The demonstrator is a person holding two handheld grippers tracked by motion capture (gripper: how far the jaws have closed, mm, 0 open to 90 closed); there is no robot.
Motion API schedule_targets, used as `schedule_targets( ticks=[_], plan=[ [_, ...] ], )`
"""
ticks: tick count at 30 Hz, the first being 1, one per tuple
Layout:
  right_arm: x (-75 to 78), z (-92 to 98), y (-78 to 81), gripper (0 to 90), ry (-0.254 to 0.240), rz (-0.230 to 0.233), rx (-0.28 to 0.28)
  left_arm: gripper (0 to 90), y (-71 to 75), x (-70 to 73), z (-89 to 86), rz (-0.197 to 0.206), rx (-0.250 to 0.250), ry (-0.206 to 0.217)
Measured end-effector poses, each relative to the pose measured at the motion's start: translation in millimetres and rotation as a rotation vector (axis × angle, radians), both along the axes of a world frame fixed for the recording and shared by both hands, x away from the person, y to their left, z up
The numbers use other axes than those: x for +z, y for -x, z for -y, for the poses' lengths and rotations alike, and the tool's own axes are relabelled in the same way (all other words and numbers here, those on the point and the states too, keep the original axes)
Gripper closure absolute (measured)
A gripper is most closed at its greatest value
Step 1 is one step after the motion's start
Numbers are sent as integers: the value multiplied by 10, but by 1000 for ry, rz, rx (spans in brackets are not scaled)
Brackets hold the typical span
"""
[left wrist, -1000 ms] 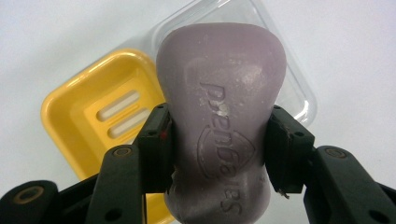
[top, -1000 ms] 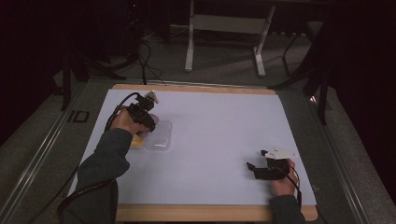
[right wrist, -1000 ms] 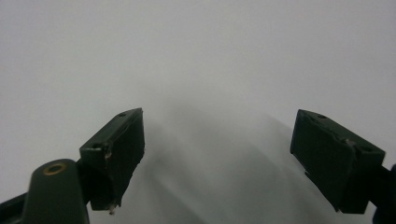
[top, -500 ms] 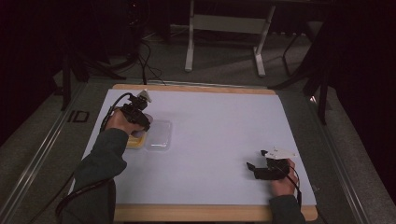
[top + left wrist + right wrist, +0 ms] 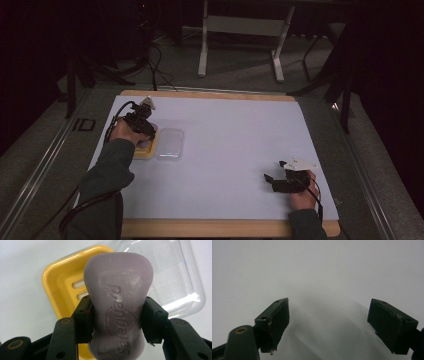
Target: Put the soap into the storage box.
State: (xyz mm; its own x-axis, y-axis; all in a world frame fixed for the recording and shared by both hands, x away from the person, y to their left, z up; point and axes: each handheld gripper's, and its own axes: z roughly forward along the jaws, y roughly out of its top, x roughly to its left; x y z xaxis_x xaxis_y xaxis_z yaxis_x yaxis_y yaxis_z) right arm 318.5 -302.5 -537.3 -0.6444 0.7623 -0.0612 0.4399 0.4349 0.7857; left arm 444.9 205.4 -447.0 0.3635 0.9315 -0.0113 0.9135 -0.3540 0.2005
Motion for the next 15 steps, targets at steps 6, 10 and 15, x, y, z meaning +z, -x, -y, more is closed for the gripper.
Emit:
schedule_targets(
  ticks=[6,10,15],
  plan=[
    [0,-2,1,174,2,0,0,501,-14,-42,-6,-6,19,-18],
    [0,-1,1,174,1,0,0,501,-22,-65,-10,-6,36,-23],
    [0,0,0,174,1,0,0,501,-27,-97,-20,-7,55,-30]
  ],
)
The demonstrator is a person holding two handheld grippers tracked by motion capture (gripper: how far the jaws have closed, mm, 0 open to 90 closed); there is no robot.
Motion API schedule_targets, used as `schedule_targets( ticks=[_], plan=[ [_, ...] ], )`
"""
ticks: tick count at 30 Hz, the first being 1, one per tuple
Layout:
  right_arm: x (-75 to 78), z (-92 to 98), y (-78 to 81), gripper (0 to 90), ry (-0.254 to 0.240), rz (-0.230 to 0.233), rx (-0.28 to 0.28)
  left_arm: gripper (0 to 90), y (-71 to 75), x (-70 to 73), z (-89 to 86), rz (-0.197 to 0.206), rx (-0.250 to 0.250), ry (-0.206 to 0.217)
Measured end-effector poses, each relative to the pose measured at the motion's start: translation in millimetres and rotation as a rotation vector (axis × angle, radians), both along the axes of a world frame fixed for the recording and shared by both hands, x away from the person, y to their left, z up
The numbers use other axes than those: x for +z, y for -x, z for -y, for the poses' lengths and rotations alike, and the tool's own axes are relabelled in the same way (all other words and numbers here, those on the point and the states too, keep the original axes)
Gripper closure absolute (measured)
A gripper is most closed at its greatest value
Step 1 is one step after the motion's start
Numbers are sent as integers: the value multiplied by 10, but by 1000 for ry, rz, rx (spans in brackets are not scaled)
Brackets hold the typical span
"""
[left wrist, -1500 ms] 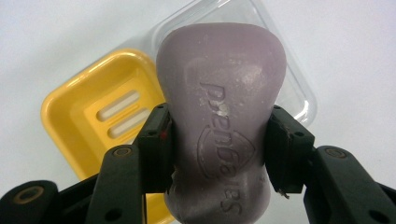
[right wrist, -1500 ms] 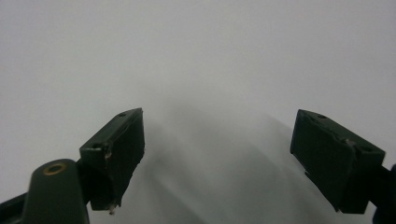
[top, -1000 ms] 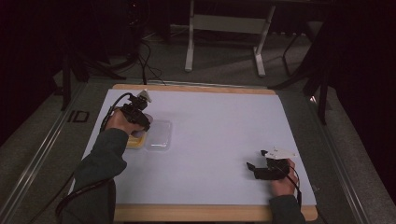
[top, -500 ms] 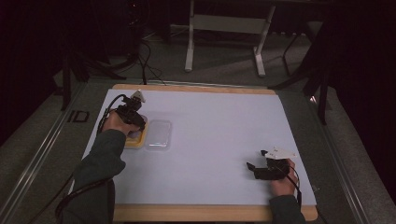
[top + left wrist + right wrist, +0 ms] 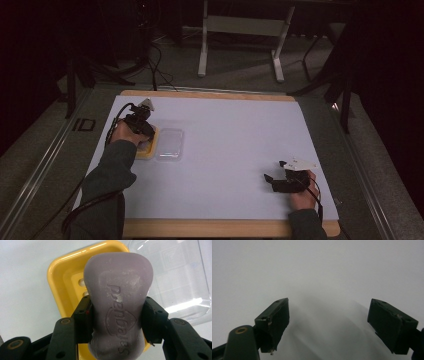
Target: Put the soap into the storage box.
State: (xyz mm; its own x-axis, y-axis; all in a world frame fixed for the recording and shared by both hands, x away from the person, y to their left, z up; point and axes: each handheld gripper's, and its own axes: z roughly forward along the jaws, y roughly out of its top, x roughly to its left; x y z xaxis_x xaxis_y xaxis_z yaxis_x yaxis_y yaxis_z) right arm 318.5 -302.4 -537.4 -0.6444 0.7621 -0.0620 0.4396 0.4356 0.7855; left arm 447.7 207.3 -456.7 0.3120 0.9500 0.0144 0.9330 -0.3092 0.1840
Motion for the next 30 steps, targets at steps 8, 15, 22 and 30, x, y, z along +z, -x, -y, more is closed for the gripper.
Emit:
schedule_targets(
  ticks=[8,15,22,30],
  plan=[
    [0,-1,0,174,1,0,0,500,-7,-73,-35,-3,39,-5],
    [-1,-1,0,174,0,-1,0,500,-10,-130,-58,-9,62,1],
    [-1,-2,0,174,0,-2,0,500,-30,-190,-69,-21,70,-20],
    [-1,-3,0,174,1,-1,1,499,-39,-276,-76,-27,89,-9]
  ],
)
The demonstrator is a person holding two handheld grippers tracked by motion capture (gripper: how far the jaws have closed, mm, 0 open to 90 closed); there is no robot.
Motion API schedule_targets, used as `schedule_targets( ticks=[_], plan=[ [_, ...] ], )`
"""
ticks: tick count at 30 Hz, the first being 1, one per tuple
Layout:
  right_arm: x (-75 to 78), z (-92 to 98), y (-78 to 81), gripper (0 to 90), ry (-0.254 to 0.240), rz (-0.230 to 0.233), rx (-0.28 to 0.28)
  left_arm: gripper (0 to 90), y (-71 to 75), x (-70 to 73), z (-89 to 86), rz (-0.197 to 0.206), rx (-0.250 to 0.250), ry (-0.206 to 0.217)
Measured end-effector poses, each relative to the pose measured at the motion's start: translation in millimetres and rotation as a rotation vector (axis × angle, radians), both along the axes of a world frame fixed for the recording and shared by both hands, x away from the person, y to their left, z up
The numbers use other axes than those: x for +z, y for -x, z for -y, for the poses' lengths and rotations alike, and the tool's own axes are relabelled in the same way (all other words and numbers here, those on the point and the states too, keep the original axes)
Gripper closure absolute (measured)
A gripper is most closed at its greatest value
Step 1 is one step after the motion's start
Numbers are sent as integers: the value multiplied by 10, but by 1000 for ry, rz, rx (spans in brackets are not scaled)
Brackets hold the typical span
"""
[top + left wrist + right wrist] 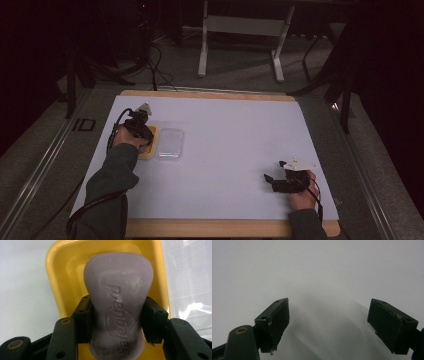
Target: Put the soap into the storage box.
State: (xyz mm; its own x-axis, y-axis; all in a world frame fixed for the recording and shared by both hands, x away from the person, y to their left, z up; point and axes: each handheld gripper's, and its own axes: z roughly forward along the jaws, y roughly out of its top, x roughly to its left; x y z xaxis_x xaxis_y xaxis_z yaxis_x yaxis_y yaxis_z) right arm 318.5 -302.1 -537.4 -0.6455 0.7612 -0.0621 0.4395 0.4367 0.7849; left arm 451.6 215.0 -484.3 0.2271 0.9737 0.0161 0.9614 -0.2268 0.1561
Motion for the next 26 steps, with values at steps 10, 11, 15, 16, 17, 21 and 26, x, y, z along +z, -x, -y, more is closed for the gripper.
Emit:
schedule_targets(
  ticks=[10,11,15,16,17,21,26],
  plan=[
    [0,0,0,174,0,0,0,489,-12,-49,4,-3,4,5],
    [0,0,0,174,1,0,0,485,-12,-44,-8,-2,4,13],
    [0,1,0,174,1,0,0,438,-3,18,-60,8,14,31],
    [0,0,-1,174,0,0,0,428,5,42,-69,14,16,36],
    [0,1,-1,174,1,0,1,421,11,60,-75,21,14,42],
    [0,-1,0,174,2,1,0,374,71,210,-96,83,13,75],
    [0,0,-1,174,2,-1,-1,355,190,392,-38,176,-39,111]
  ],
)
